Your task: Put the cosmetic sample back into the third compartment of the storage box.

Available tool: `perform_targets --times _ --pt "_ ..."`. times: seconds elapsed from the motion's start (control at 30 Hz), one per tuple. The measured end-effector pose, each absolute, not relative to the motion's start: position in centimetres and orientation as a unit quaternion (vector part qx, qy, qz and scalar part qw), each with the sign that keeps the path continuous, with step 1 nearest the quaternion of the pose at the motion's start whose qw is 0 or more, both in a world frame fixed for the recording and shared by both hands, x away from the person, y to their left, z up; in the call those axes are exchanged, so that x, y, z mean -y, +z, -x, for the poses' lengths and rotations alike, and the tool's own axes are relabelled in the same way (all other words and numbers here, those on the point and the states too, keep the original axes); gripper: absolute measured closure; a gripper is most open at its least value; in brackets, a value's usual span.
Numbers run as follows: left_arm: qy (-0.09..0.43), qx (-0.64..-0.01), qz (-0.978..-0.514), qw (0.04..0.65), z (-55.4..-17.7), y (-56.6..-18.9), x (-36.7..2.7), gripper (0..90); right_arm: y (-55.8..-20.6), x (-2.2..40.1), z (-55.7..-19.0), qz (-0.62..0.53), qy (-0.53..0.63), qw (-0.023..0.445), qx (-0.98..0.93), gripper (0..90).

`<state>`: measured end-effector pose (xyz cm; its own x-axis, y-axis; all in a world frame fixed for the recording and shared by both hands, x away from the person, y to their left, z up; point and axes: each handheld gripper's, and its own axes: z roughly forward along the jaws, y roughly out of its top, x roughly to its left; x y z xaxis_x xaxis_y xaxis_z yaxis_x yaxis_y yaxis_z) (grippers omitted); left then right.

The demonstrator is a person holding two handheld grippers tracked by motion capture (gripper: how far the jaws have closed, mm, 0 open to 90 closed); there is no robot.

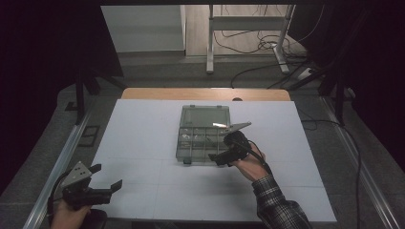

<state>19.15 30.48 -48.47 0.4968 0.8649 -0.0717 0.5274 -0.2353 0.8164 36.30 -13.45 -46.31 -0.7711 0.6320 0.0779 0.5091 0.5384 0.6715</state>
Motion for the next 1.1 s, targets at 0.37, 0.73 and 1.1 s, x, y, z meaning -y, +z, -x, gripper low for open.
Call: perform_targets --times 0.37,0.73,1.1 --pt "0.203 -0.459 -0.759 0.415 -19.2 -48.5 -30.5 2.4 -46.4 14.3 -35.1 -0.324 0.359 0.082 -0.872 5.3" --pt "0.203 -0.458 -0.759 0.415 -19.2 -48.5 -30.4 2.4 -46.3 15.1 -33.8 -0.320 0.361 0.093 -0.871 3.2" --pt "0.203 -0.458 -0.760 0.414 -19.2 -48.5 -30.4 2.4 -46.0 16.3 -32.5 -0.320 0.367 0.101 -0.868 3.0"
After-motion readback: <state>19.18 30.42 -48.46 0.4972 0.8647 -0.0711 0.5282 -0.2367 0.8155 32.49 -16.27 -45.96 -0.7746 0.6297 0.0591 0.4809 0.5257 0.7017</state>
